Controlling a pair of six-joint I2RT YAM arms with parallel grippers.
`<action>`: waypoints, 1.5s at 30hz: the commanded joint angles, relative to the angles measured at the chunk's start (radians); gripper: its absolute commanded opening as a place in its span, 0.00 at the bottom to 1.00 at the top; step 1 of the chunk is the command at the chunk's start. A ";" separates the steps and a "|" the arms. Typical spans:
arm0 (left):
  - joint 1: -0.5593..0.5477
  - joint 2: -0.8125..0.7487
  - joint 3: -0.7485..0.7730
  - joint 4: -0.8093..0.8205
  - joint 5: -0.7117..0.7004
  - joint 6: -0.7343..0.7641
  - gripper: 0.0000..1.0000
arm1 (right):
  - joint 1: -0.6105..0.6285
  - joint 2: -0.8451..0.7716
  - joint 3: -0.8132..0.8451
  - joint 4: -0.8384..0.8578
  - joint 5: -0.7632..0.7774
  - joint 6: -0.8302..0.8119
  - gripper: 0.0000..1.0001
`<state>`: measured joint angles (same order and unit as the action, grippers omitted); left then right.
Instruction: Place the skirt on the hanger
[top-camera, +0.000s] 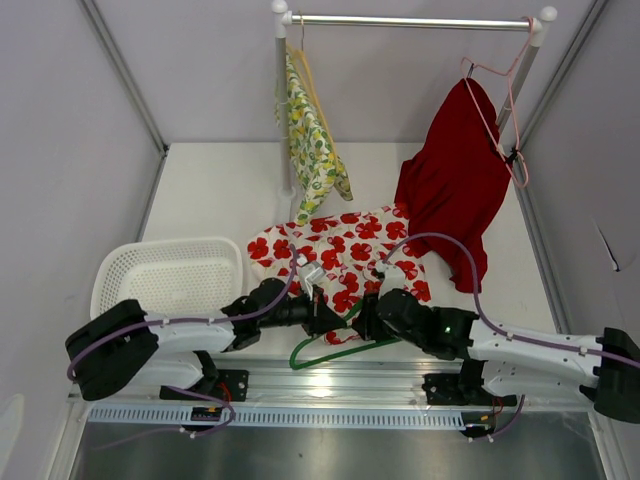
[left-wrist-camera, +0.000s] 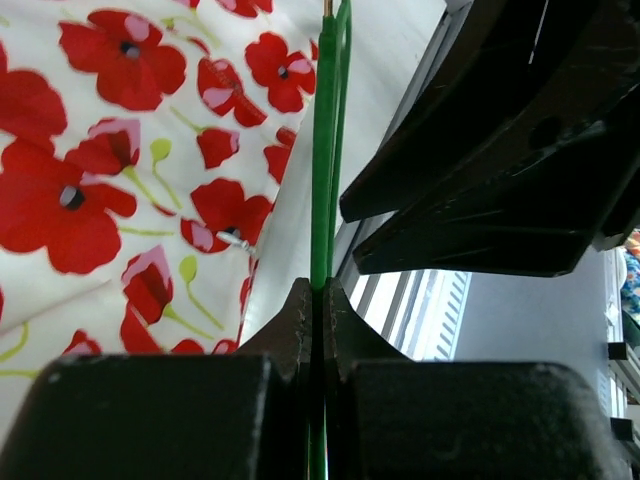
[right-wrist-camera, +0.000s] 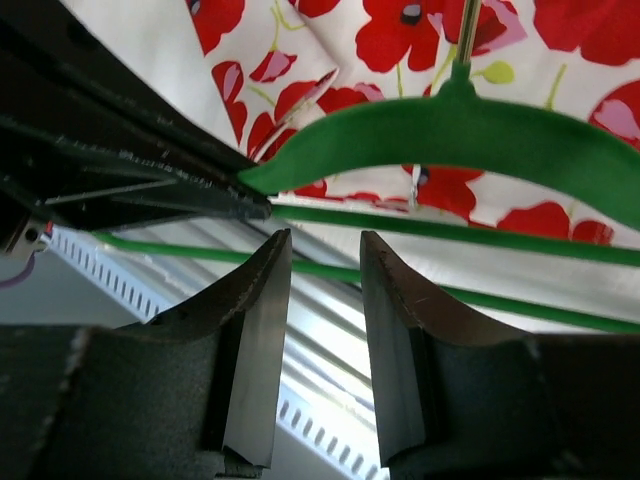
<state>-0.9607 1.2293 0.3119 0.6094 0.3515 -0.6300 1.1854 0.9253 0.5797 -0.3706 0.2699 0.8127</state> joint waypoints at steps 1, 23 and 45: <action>0.026 0.016 -0.045 0.110 0.009 -0.010 0.00 | 0.019 0.065 -0.030 0.221 0.055 0.026 0.39; 0.168 0.190 -0.070 0.254 0.135 0.003 0.00 | 0.138 0.414 -0.127 0.705 0.080 0.063 0.48; 0.235 0.263 -0.033 0.228 0.201 0.049 0.00 | 0.115 0.511 -0.014 0.708 0.141 -0.078 0.21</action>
<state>-0.7456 1.4765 0.2543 0.8478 0.5491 -0.6430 1.3048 1.4784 0.5152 0.3485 0.3420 0.7822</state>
